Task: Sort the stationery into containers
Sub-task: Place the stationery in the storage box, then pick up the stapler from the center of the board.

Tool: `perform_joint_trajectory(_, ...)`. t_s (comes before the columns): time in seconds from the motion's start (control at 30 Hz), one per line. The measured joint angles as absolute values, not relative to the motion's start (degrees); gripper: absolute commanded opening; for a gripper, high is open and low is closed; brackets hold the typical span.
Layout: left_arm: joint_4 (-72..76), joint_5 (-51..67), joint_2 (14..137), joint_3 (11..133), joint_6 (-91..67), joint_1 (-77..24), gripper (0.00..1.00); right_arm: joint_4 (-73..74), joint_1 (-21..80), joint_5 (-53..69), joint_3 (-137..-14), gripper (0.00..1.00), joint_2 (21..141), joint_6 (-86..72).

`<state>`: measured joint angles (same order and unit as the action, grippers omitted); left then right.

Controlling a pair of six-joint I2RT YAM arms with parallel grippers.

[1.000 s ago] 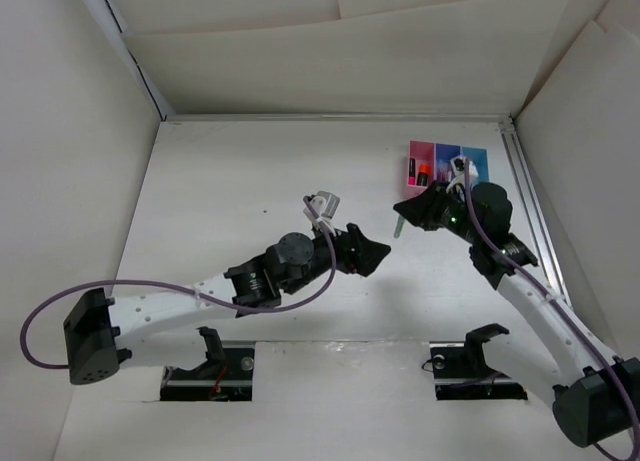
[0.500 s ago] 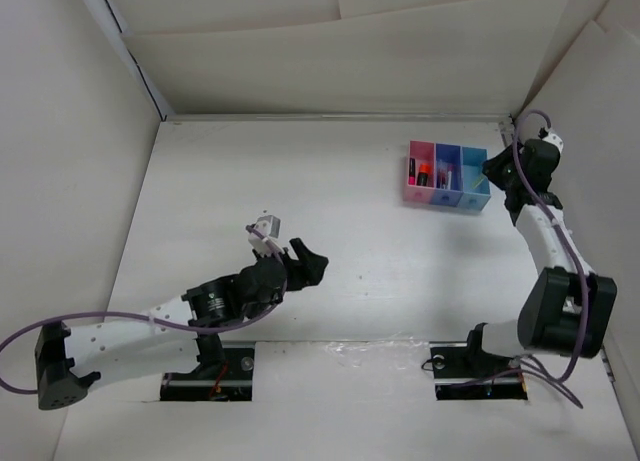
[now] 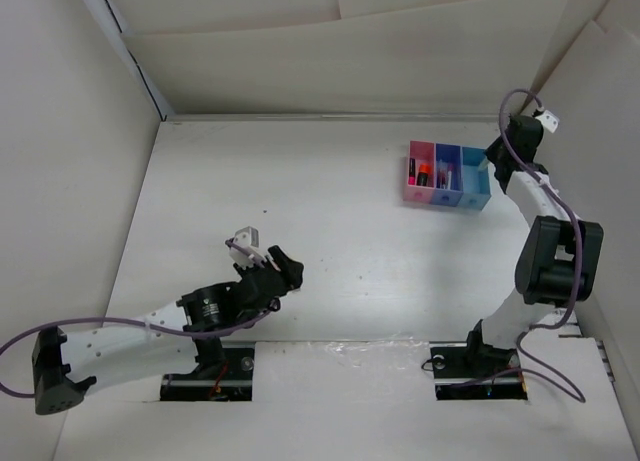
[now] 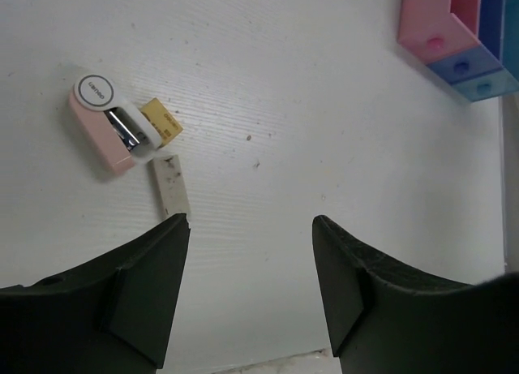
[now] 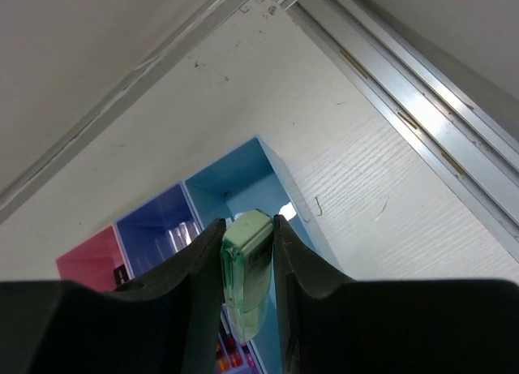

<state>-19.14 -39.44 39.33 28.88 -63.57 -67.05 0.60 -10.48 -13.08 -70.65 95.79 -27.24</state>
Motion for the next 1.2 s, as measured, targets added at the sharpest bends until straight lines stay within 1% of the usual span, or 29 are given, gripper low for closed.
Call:
perform_joint_trajectory(0.07,-19.09,-39.68,41.17,28.82,-63.81,-67.00,0.57,0.38,-9.23,-14.61,-71.81,0.13,97.54,-26.24)
perform_joint_trajectory(0.17,-17.89,-39.42,44.51,28.51,-63.66,-66.26,0.60,0.40,-7.49,-16.16,-72.38,0.15,99.74,-24.88)
perform_joint_trajectory(0.23,-16.69,-38.98,46.00,28.45,-62.94,-65.10,0.60,0.58,-6.50,-16.73,-72.75,0.19,101.03,-24.12)
perform_joint_trajectory(0.47,-10.33,-35.81,47.33,28.45,-58.89,-56.93,0.60,1.61,-4.78,-18.11,-75.02,0.24,104.25,-22.57)
perform_joint_trajectory(0.57,-8.16,-33.93,47.99,28.42,-57.04,-53.98,0.60,2.17,-4.78,-18.55,-75.57,0.24,104.66,-22.28)
perform_joint_trajectory(0.7,-6.81,-32.16,49.10,28.01,-55.72,-53.23,0.60,2.94,-4.80,-19.75,-75.68,0.24,104.68,-22.22)
perform_joint_trajectory(0.77,-6.59,-31.64,49.15,27.68,-55.33,-53.23,0.60,3.46,-4.80,-20.21,-75.90,0.30,104.68,-22.20)
perform_joint_trajectory(0.8,-6.61,-31.53,49.12,27.57,-55.24,-53.23,0.60,3.84,-4.80,-20.40,-76.14,0.36,104.73,-22.20)
perform_joint_trajectory(0.87,-6.68,-31.53,49.01,27.38,-55.00,-53.21,0.60,4.56,-4.80,-20.67,-76.71,0.42,104.79,-22.20)
perform_joint_trajectory(0.9,-6.79,-31.53,48.95,27.33,-54.94,-53.21,0.60,4.78,-4.80,-20.78,-77.03,0.51,104.84,-22.17)
perform_joint_trajectory(0.93,-6.83,-31.59,48.93,27.33,-54.87,-53.19,0.60,4.95,-4.80,-20.86,-77.25,0.53,104.86,-22.15)
perform_joint_trajectory(0.97,-6.83,-31.64,48.93,27.33,-54.89,-53.19,0.59,5.28,-4.80,-21.08,-77.47,0.57,104.86,-22.06)
perform_joint_trajectory(1.0,-6.87,-31.66,48.93,27.33,-54.89,-53.19,0.59,5.54,-4.80,-21.17,-77.58,0.59,104.86,-21.98)
perform_joint_trajectory(1.03,-6.87,-31.68,48.95,27.33,-54.89,-53.19,0.59,5.69,-4.80,-21.28,-77.62,0.63,104.86,-21.96)
perform_joint_trajectory(1.17,-6.79,-31.68,49.65,27.33,-54.89,-53.19,0.59,7.27,-4.80,-21.43,-77.65,0.63,104.60,-22.20)
perform_joint_trajectory(1.2,-6.70,-31.66,50.26,27.33,-54.89,-53.19,0.57,8.05,-4.80,-21.37,-77.65,0.63,104.22,-22.31)
